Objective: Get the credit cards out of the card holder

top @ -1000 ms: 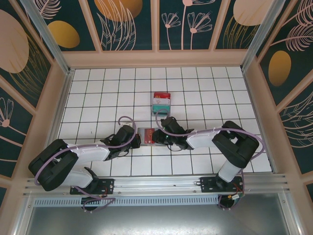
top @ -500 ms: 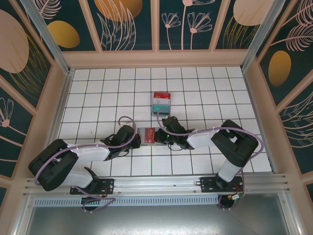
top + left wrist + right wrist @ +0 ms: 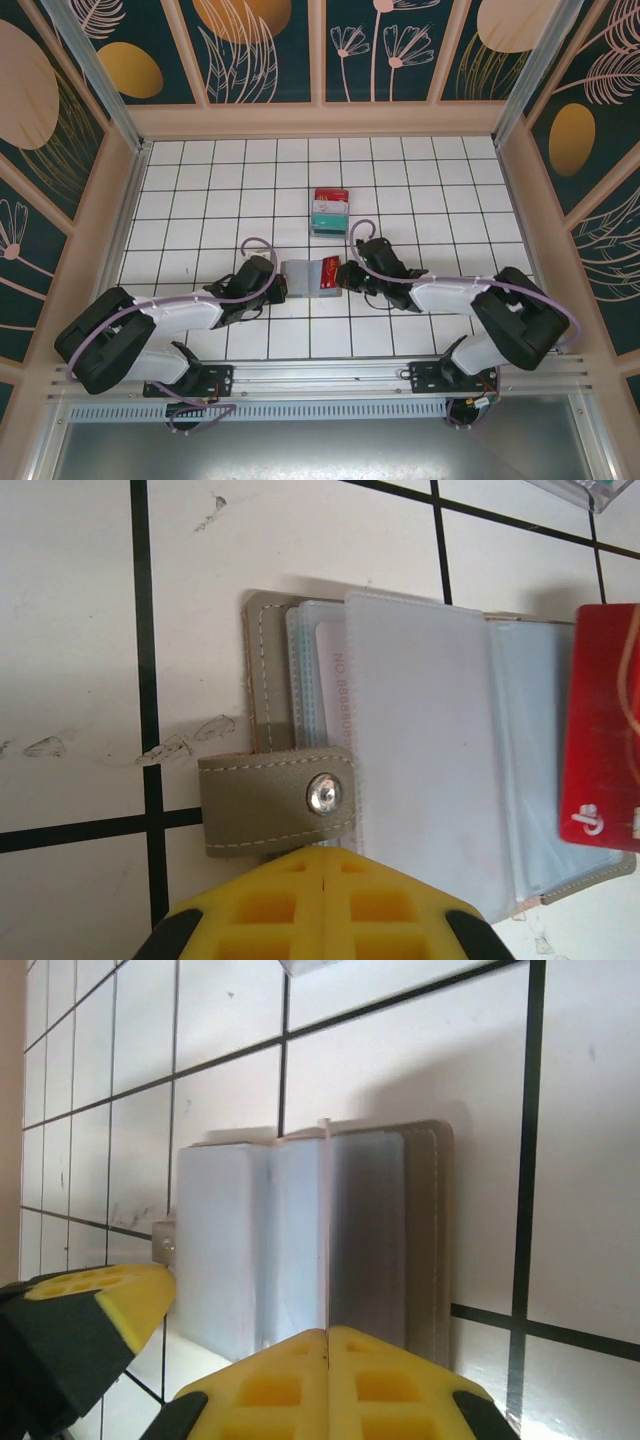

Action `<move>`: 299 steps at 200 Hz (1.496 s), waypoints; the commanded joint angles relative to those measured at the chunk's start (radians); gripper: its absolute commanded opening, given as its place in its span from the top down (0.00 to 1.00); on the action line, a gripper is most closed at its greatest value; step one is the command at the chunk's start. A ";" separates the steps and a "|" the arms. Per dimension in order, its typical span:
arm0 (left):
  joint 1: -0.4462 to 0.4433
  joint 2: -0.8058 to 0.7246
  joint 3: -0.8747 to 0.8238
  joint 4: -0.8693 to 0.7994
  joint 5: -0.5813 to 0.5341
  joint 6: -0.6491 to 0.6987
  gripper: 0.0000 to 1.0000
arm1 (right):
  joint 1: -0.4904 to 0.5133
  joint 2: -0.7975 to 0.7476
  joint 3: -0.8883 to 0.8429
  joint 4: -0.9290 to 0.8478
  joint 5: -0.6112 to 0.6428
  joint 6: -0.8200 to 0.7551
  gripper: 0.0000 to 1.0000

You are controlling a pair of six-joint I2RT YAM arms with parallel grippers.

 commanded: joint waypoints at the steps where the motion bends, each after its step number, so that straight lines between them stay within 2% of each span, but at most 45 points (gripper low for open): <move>1: 0.000 -0.033 0.032 -0.026 0.010 0.025 0.97 | -0.011 -0.071 0.075 -0.162 0.069 -0.120 1.00; 35: 0.000 -0.085 0.034 -0.020 0.023 0.042 0.93 | -0.013 -0.116 0.246 -0.347 0.190 -0.371 1.00; 51: 0.000 -0.120 0.029 -0.017 0.026 0.053 0.82 | -0.013 -0.113 0.320 -0.383 0.243 -0.512 1.00; 61: 0.000 -0.147 0.021 -0.010 0.034 0.060 0.70 | -0.012 -0.104 0.353 -0.383 0.262 -0.618 1.00; 72: 0.000 -0.177 0.009 -0.002 0.032 0.060 0.49 | -0.009 -0.092 0.372 -0.365 0.285 -0.729 1.00; 82: 0.000 -0.209 -0.004 -0.001 0.024 0.061 0.34 | -0.010 -0.075 0.392 -0.356 0.316 -0.833 1.00; 103: 0.000 -0.266 -0.025 -0.008 0.005 0.065 0.08 | -0.010 -0.013 0.475 -0.384 0.364 -0.973 1.00; 112: 0.001 -0.287 -0.032 -0.014 -0.004 0.066 0.02 | -0.010 0.024 0.526 -0.404 0.395 -1.033 1.00; 140: 0.000 -0.332 -0.053 -0.021 -0.017 0.071 0.02 | 0.010 0.148 0.650 -0.456 0.457 -1.274 1.00; 169: 0.000 -0.369 -0.069 -0.024 -0.021 0.065 0.01 | 0.031 0.235 0.642 -0.366 0.565 -1.555 1.00; 185: 0.000 -0.395 -0.086 -0.019 -0.018 0.060 0.01 | 0.025 0.277 0.653 -0.342 0.578 -1.631 1.00; 257: 0.000 -0.488 -0.115 -0.049 -0.054 0.062 0.01 | -0.001 0.416 0.739 -0.260 0.625 -1.794 1.00; 299: 0.000 -0.490 -0.119 -0.056 -0.059 0.067 0.02 | -0.041 0.457 0.763 -0.285 0.586 -1.789 1.00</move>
